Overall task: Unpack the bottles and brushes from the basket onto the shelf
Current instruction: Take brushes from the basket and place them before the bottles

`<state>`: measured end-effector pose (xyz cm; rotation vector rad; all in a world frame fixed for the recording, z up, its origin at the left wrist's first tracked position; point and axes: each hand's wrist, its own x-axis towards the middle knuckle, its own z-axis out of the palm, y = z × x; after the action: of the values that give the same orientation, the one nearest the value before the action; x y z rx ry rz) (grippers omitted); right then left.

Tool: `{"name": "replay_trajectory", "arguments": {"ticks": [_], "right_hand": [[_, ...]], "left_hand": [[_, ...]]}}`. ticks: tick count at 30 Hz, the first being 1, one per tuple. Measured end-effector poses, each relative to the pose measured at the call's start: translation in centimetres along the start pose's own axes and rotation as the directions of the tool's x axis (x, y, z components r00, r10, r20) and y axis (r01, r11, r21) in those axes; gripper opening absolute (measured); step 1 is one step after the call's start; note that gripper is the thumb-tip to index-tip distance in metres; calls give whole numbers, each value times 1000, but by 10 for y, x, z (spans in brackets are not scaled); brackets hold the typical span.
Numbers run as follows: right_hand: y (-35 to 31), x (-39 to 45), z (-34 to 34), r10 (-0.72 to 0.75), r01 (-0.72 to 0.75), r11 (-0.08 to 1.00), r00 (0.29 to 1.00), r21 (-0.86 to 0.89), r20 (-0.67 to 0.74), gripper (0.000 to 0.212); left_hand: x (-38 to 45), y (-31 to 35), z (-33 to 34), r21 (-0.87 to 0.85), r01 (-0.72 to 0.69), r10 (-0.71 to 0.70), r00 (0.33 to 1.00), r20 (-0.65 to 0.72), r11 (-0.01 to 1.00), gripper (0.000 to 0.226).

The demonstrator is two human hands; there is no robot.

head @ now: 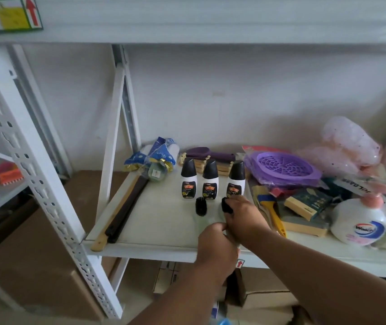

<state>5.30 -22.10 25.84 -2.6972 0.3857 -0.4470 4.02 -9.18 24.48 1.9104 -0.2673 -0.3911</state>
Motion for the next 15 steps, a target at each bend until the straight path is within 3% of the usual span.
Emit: {"name": "replay_trajectory", "arguments": {"ticks": [5,8,12,15], "right_hand": [[1,0,0,-13,13,1000,1000,23,1,20],[-2,-4,0,-16,16,999,1000,32,11,24],[-15,-20,-14,-28,28,1000,1000,-8,10,34],[-28,-51,-26,-181,181,983,983,16,-23,38]], "left_hand": [[-12,-1,-6,356,-102,122,992,-34,929,17],[-21,0,-21,434,-121,163,985,-61,893,21],[-42,1,-52,293,-190,210,977,-36,937,17],[-57,-15,-67,-45,-95,98,994,56,994,19]]}}
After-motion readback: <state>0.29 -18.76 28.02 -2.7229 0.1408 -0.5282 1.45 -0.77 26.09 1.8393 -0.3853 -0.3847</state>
